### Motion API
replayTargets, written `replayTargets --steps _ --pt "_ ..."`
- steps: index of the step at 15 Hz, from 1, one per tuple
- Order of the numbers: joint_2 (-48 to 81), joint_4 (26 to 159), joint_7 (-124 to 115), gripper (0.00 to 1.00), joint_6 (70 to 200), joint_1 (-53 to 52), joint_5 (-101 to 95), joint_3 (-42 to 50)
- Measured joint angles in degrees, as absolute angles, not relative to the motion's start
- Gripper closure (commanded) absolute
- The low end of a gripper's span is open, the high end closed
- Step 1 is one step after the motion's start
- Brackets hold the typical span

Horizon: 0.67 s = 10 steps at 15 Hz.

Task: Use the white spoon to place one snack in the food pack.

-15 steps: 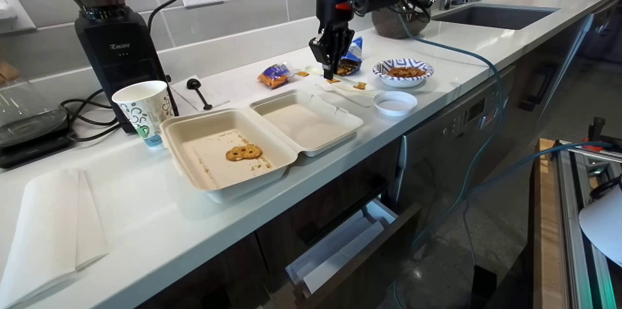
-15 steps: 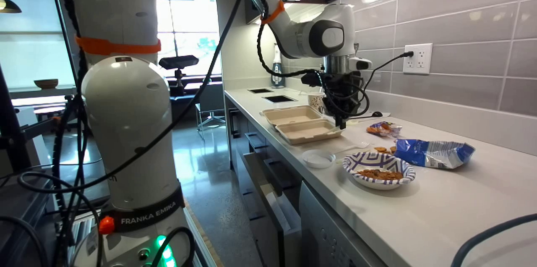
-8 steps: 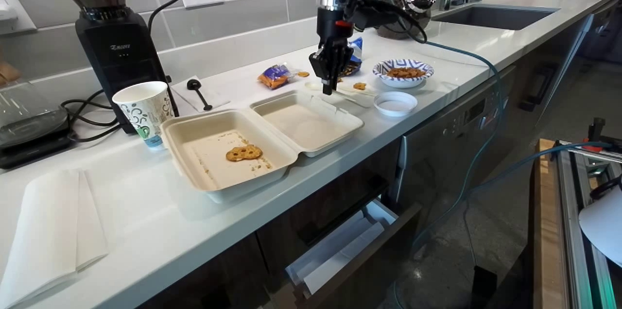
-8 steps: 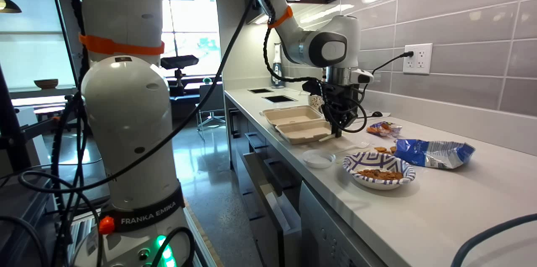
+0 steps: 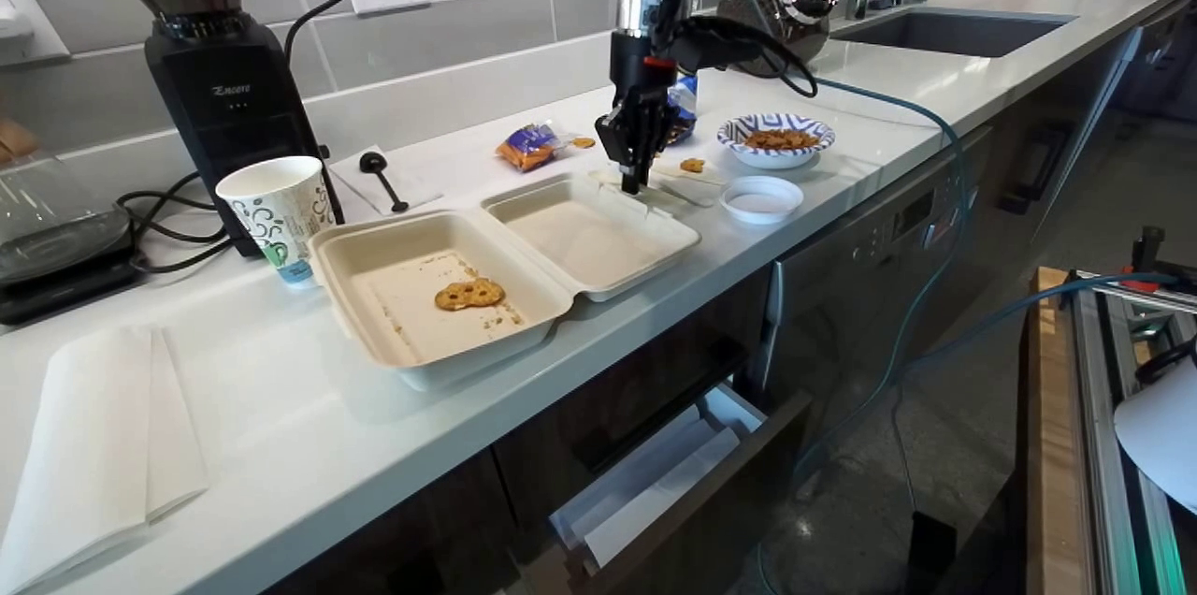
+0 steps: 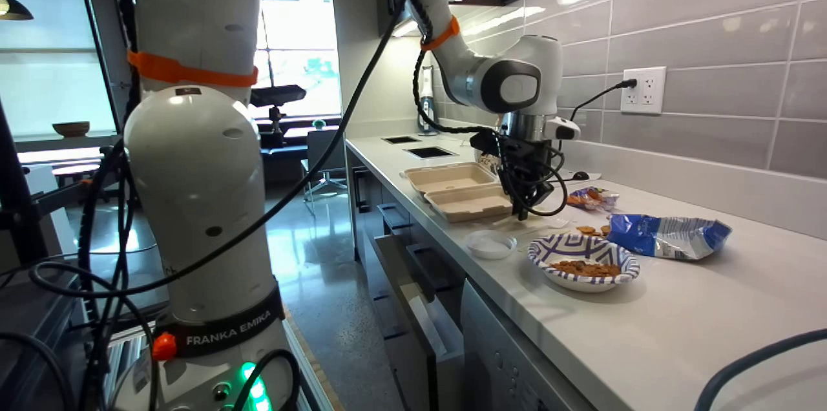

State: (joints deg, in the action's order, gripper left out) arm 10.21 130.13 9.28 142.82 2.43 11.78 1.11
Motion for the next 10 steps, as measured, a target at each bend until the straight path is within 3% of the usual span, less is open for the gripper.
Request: replayTargets --steps 1,3,10 --pt "10.38 130.04 9.28 0.88 142.82 2.48 11.78 1.11" --pt "10.65 129.90 9.28 0.59 142.82 2.57 11.78 1.11" --pt "10.74 129.68 9.17 0.09 142.82 2.62 11.58 1.10"
